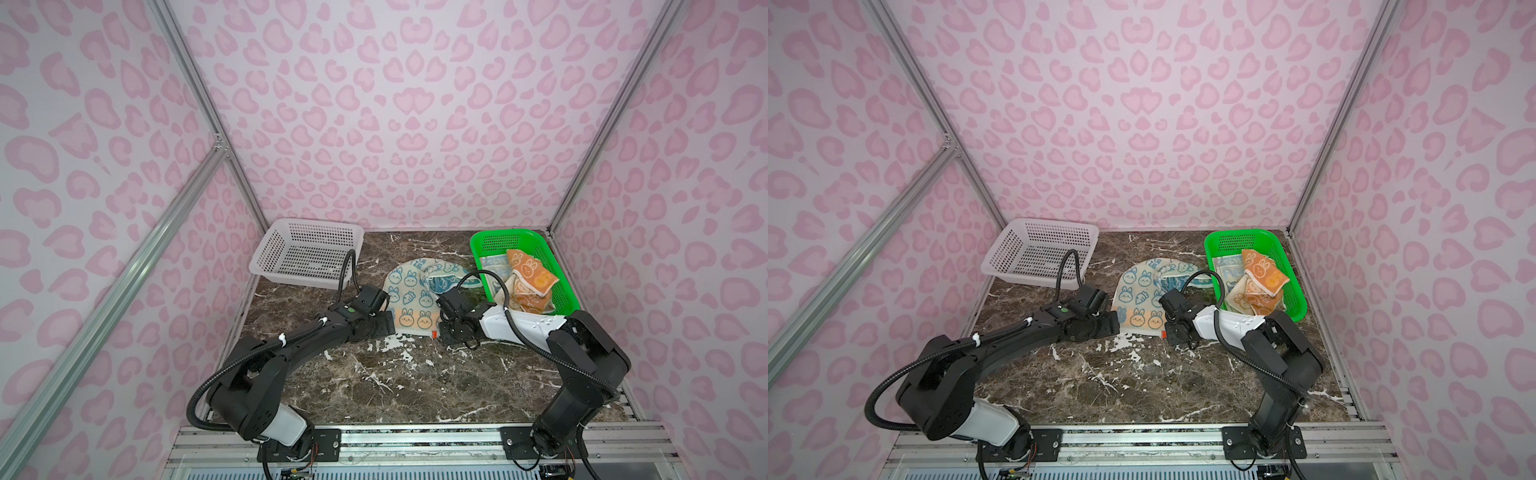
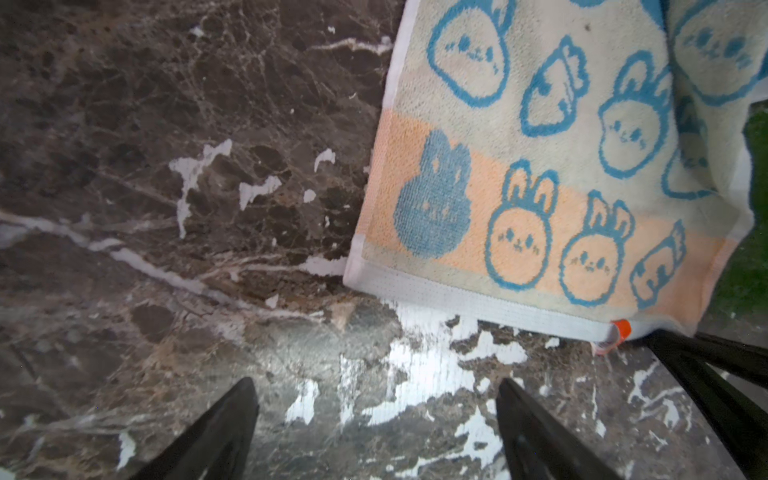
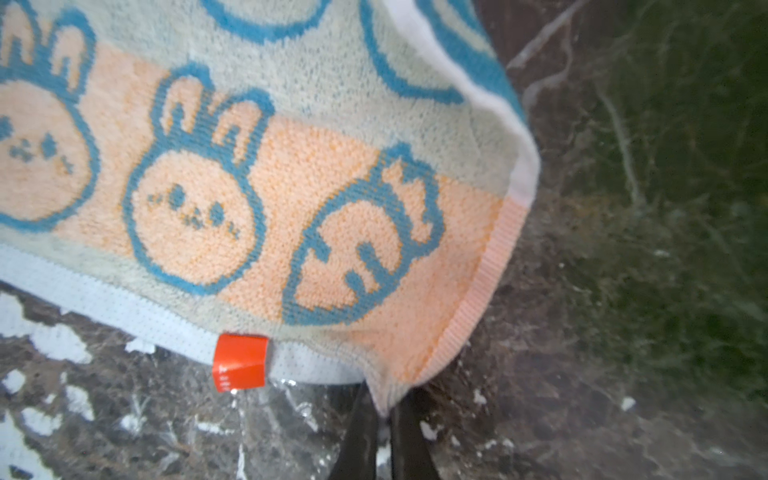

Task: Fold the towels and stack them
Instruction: 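Grasp the towel's other near corner with the left gripper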

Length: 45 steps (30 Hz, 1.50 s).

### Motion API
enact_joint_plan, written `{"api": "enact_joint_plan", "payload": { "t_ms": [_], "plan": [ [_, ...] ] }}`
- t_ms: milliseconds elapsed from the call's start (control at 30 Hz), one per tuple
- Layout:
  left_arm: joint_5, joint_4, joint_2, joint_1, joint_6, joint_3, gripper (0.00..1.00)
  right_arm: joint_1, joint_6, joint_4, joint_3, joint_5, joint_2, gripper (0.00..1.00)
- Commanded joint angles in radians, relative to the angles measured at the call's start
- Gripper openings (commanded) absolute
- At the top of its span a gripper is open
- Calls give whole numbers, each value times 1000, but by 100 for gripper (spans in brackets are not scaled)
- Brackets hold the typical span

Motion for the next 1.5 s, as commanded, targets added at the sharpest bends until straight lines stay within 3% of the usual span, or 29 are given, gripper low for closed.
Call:
{"api": "enact_joint_plan", "payload": {
  "t_ms": [0,133,433,567,800,967,1467],
  "plan": [
    [-43,-35,84,1,42,78,85,-7,2,-69,-22,-1,7,5],
    [-12,-40,179,-3,66,129,72,-20,-6,-62,-39,-9,-13,4],
    [-32,-46,263,-4,81,146,64,-28,-14,-48,-52,-13,-33,3],
    [-31,-43,299,-4,80,163,53,-28,-12,-41,-53,-19,-27,0],
    [13,-25,319,-25,73,149,25,-29,-12,-40,-53,-23,-36,0],
    [53,-23,298,-31,64,105,22,-28,-11,-37,-56,-19,-39,0],
    [72,-52,239,-80,39,75,27,-25,16,8,-120,-30,-59,0]
  ]
}}
